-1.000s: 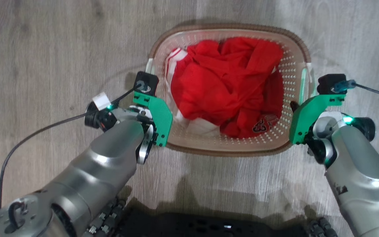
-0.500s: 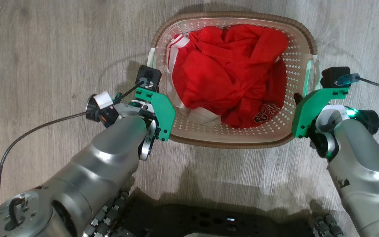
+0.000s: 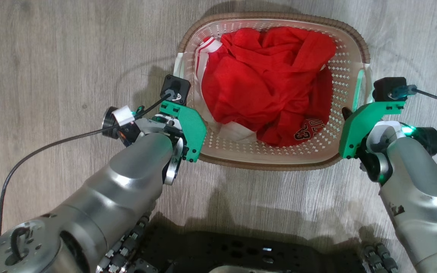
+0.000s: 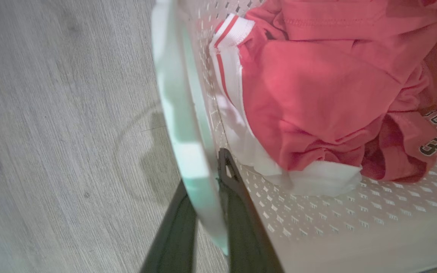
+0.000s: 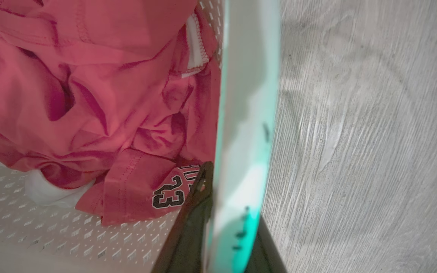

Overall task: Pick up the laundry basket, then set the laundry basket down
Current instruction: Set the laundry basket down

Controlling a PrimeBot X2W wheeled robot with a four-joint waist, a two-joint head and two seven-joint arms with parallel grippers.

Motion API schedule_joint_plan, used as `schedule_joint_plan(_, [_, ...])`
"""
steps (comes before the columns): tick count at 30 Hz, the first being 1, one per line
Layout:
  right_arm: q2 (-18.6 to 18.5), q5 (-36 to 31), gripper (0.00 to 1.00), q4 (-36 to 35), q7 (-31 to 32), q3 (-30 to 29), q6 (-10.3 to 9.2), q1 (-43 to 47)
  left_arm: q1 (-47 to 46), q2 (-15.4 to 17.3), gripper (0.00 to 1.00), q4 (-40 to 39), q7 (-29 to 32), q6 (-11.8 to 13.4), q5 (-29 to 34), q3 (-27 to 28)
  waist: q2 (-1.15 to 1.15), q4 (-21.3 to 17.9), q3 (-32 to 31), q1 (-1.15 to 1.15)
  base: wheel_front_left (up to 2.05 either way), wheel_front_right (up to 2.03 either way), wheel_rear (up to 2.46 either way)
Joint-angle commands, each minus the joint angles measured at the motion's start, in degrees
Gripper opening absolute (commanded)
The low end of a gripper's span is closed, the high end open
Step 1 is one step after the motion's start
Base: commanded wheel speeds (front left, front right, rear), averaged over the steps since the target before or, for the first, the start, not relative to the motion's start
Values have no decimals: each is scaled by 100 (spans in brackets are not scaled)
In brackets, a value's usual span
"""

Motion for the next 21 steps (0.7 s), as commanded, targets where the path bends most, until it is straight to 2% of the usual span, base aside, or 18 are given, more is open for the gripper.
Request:
schedule_joint_plan(1, [152,4,0,-171,-58,225,91,113,-52,-71,0,-226,-70,13,58,6,0,15,18,0,0,0,0])
schedule_joint_plan(14, [44,-13,0,-163,-85,164,91,96,-51,-71,0,-295,-101,46,32,6,0,67,103,0,0,0,0])
schedule_joint_plan(15, [47,-49,10,-149,-112,123,91,89,-54,-71,40,-290,-125,73,25,6,0,68,106,0,0,0,0])
schedule_joint_plan(16, [51,-100,45,-136,-148,82,91,82,-62,-71,100,-282,-165,113,31,6,0,68,108,0,0,0,0])
schedule_joint_plan(17, [65,-144,100,-112,-168,36,91,78,-65,-71,100,-273,-186,154,15,6,0,68,108,0,0,0,0])
schedule_joint_plan(21, [135,-254,100,-47,-178,-69,91,57,-71,-71,100,-266,-213,196,1,6,0,66,95,0,0,0,0])
